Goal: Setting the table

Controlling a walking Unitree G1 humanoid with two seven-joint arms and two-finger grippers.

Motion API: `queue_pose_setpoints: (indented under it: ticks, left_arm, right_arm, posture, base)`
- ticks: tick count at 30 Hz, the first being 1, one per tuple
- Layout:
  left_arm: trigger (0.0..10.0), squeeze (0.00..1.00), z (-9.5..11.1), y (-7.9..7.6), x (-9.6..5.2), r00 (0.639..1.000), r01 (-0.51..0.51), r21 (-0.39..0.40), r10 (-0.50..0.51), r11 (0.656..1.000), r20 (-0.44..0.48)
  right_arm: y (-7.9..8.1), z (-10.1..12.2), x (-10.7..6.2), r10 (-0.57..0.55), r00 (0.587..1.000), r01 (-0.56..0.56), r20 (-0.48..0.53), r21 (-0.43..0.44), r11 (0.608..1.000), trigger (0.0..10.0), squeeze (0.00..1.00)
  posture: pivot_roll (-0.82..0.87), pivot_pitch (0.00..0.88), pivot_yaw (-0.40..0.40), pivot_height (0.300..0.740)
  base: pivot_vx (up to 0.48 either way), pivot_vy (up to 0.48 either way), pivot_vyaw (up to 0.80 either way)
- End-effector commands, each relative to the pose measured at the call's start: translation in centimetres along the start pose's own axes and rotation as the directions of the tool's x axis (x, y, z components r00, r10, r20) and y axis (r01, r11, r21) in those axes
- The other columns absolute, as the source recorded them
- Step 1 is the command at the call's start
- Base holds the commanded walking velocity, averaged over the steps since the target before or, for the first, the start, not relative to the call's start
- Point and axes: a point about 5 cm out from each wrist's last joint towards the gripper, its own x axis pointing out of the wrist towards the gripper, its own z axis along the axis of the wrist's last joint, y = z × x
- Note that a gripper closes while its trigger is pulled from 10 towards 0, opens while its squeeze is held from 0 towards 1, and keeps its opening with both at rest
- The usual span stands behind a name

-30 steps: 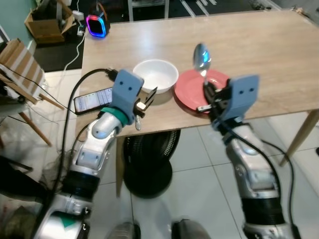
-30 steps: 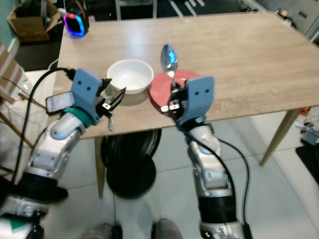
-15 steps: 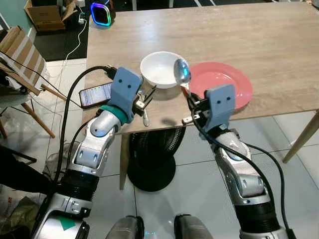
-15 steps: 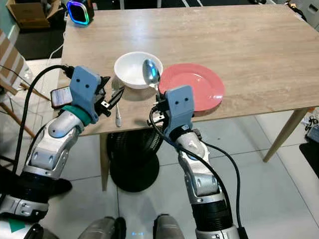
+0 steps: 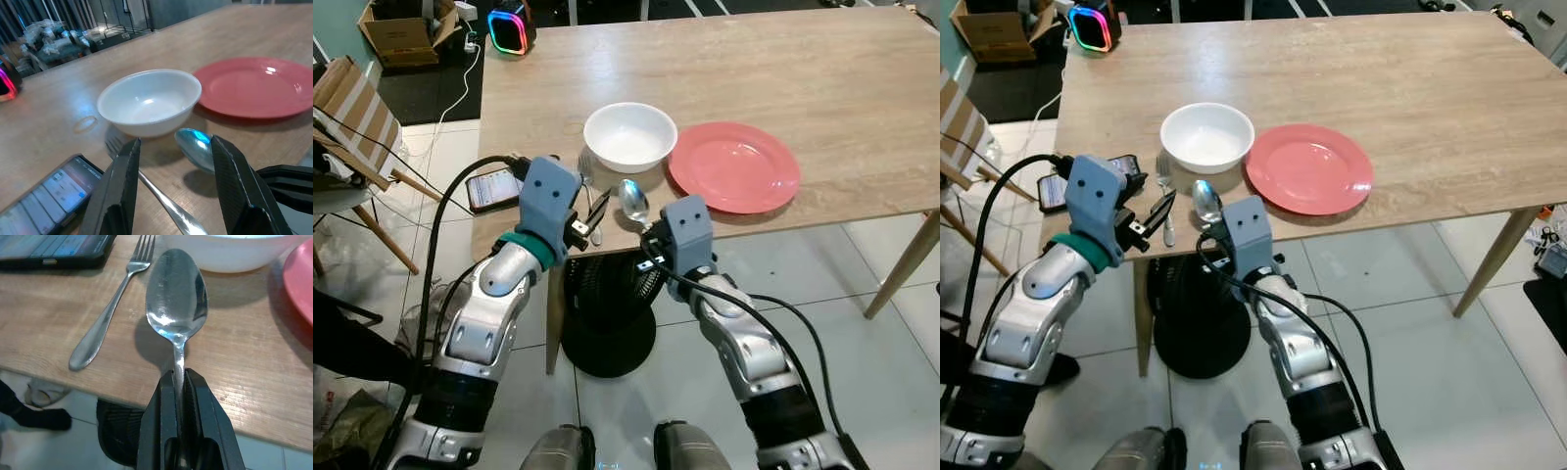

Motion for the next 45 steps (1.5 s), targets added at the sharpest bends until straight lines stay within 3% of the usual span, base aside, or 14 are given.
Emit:
queue_pose_setpoints:
  ticks: [1,6,8,24,35,45]
  left_arm:
    - [10.0,0.00,-0.1,-0.5,-0.6,0.999,0.042,0.003,-0.042,0.999,-0.011]
    - [10.0,0.00,0.0,-0.6,-1.0,0.997,0.075,0.003,-0.075,0.997,-0.018]
    - [10.0,0.00,0.2,-0.6,-1.4,0.993,0.117,0.000,-0.117,0.993,-0.029]
    - [10.0,0.00,0.5,-1.0,-1.5,0.993,0.109,-0.017,-0.109,0.994,-0.035]
    - [10.0,0.00,0.3,-1.0,-2.1,0.994,0.090,-0.027,-0.092,0.996,-0.060]
    - [10.0,0.00,0.3,-1.1,-2.0,0.994,0.090,-0.032,-0.092,0.995,-0.065]
  right_arm:
    - [-0.1,0.1,0.5,-0.023,1.000,0.024,-0.008,0.045,0.999,10.0,0.00]
    - [-0.2,0.4,1.1,-0.042,0.999,0.042,-0.007,0.073,0.996,10.0,0.00]
    - [-0.5,1.0,2.0,-0.083,0.997,0.083,-0.007,0.107,0.991,10.0,0.00]
    - [-1.3,1.3,3.6,-0.162,0.987,0.163,-0.025,0.100,0.981,10.0,0.00]
    - [1.1,3.7,5.5,-0.105,0.993,0.098,0.056,0.121,0.988,10.0,0.00]
    - [0.9,4.2,5.9,-0.143,0.985,0.129,0.097,0.134,0.982,10.0,0.00]
  posture:
    - [-0.04,0.072,0.049,0.740]
    - [-0.03,0.076,0.046,0.740]
    - [-0.03,0.091,0.041,0.740]
    - [-0.01,0.128,0.029,0.740]
    - [0.00,0.128,0.016,0.740]
    - [0.00,0.121,0.018,0.740]
  base:
    - [0.000,0.000,0.00]
    - [0.000,0.000,0.00]
    - [0.000,0.000,0.00]
    - [0.000,0.000,0.00]
    - [0.000,0.000,0.00]
    - [0.000,0.000,0.00]
